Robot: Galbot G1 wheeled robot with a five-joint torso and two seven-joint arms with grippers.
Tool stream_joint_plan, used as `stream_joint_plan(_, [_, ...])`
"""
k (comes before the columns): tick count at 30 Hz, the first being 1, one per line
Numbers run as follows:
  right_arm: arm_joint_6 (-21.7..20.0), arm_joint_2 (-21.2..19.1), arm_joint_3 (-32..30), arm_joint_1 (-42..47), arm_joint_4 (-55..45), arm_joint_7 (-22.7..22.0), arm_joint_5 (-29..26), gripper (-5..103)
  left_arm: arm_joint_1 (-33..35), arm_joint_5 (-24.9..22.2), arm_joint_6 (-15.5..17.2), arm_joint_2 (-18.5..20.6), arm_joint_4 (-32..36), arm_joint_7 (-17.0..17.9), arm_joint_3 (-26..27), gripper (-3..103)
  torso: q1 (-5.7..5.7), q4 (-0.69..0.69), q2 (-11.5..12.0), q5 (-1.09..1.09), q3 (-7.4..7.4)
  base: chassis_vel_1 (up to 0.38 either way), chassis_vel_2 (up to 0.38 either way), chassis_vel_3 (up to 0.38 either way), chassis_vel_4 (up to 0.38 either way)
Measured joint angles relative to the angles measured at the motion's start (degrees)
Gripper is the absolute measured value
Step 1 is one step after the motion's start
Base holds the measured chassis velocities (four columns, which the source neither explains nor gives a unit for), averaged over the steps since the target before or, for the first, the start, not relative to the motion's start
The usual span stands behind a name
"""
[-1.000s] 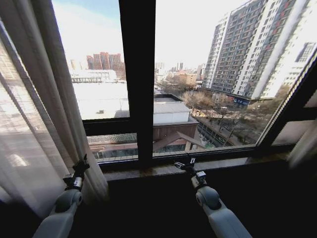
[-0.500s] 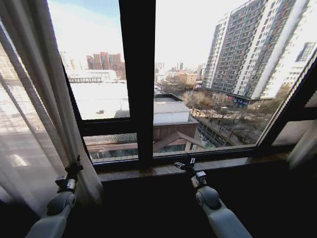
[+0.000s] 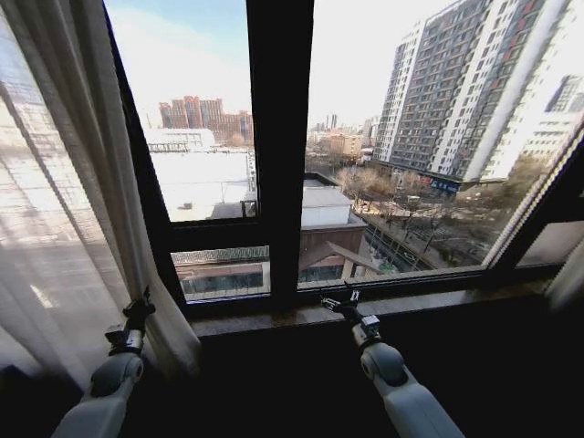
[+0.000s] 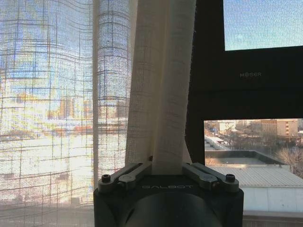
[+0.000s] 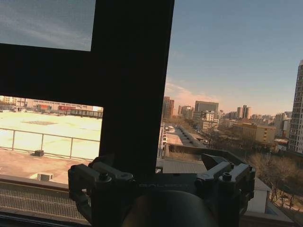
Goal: Open the curtains by pulling them apart, changing their state from closed to fully open.
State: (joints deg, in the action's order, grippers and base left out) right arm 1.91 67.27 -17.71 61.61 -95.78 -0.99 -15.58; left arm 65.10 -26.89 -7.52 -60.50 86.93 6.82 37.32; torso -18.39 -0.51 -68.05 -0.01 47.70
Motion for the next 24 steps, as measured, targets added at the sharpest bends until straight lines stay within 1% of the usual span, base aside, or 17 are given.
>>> stream_joint_plan(2, [0.0,0.0,0.0,0.0,0.0,0.0,0.0,100,-0.11,0.01,0.0,-0.02,-0.01,0.0,-0.05,0,0.0,0.02,0.0,0.01,0.0,0.337,0.331,-0.34,-0.276])
stream_joint_plan(5, [0.0,0.0,0.0,0.0,0.0,0.0,0.0,100,-0.22,0.02,0.0,-0.03,0.0,0.0,-0.06,0,0.01,0.0,-0.01,0.0,-0.01,0.346,0.33,-0.346,-0.295])
stream_joint_plan(12, [0.0,0.0,0.0,0.0,0.0,0.0,0.0,100,-0.39,0.0,-0.07,0.09,0.0,0.02,0.0,0,0.0,0.02,0.0,0.0,-0.01,0.355,0.355,-0.37,-0.354])
stream_joint_plan(16, [0.0,0.0,0.0,0.0,0.0,0.0,0.0,100,-0.4,-0.01,-0.16,0.09,-0.01,0.06,0.02,0,0.01,0.0,-0.01,0.02,-0.01,0.349,0.356,-0.351,-0.378])
stream_joint_plan(18, [0.0,0.02,0.01,0.0,0.0,0.01,0.0,100,-0.37,-0.01,-0.27,0.1,0.0,0.12,0.07,0,0.01,0.02,-0.01,0.01,-0.01,0.299,0.283,-0.3,-0.288])
stream_joint_plan(22, [0.0,0.02,0.01,0.0,0.0,0.01,0.0,100,-0.13,-0.01,-0.34,0.08,0.06,0.22,0.12,0,0.01,0.03,-0.01,-0.02,-0.01,0.204,0.214,-0.168,-0.19])
stream_joint_plan(24, [0.0,0.02,0.01,0.0,-0.01,0.01,0.0,100,0.06,0.0,-0.38,-0.02,0.14,0.28,0.15,0,0.01,0.02,-0.02,-0.03,-0.01,0.086,0.044,-0.063,-0.061])
